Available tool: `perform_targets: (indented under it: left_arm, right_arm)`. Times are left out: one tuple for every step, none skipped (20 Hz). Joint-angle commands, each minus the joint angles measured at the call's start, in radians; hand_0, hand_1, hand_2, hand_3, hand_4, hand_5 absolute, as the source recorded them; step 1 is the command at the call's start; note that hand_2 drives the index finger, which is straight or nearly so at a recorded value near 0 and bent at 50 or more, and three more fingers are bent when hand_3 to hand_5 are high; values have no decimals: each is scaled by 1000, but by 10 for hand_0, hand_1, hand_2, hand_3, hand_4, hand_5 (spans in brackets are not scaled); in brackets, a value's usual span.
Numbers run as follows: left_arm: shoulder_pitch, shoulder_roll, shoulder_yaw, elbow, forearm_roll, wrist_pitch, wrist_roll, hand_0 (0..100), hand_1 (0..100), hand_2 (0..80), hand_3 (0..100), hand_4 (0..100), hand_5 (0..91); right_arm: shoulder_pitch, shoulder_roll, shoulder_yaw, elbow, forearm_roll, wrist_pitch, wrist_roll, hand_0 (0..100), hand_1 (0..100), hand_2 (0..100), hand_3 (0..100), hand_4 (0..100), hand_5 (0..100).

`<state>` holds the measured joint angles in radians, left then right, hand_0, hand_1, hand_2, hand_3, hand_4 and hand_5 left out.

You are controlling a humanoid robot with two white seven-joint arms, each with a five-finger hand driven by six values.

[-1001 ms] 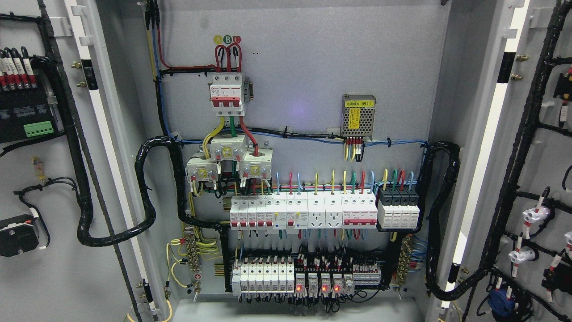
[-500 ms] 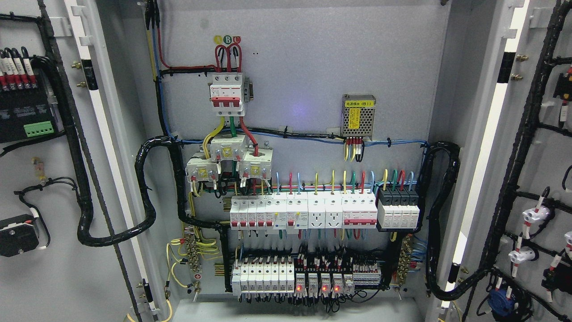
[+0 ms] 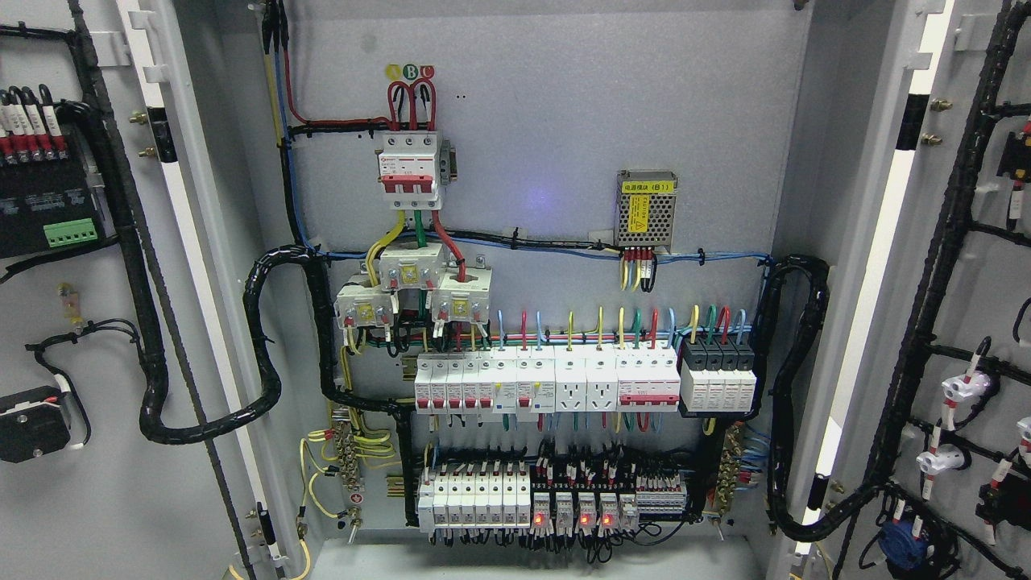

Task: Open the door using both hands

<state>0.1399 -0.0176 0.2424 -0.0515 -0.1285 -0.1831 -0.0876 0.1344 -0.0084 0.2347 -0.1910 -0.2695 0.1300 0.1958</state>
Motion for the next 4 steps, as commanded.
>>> perform_targets:
  left_arm:
    - [-6, -18, 51, 61, 1, 24, 5, 120, 556, 0, 0, 0, 0]
    - [-6, -18, 49, 47, 1, 25, 5, 120, 556, 0, 0, 0, 0]
    - [-6, -16, 48, 29, 1, 25, 5, 120, 556, 0, 0, 0, 0]
    - [-6, -16, 46, 16, 0, 25, 5, 120, 556, 0, 0, 0, 0]
  right_arm:
    - [-15, 27, 3, 97, 58, 62, 7, 71, 139, 0, 0, 0, 0]
    - [-16, 28, 2, 97, 76, 62, 7, 71, 139, 0, 0, 0, 0]
    - [-18, 28, 2, 97, 94, 62, 7, 71, 140, 0, 0, 0, 0]
    - [-19, 28, 6, 97, 108, 63, 7, 71, 140, 0, 0, 0, 0]
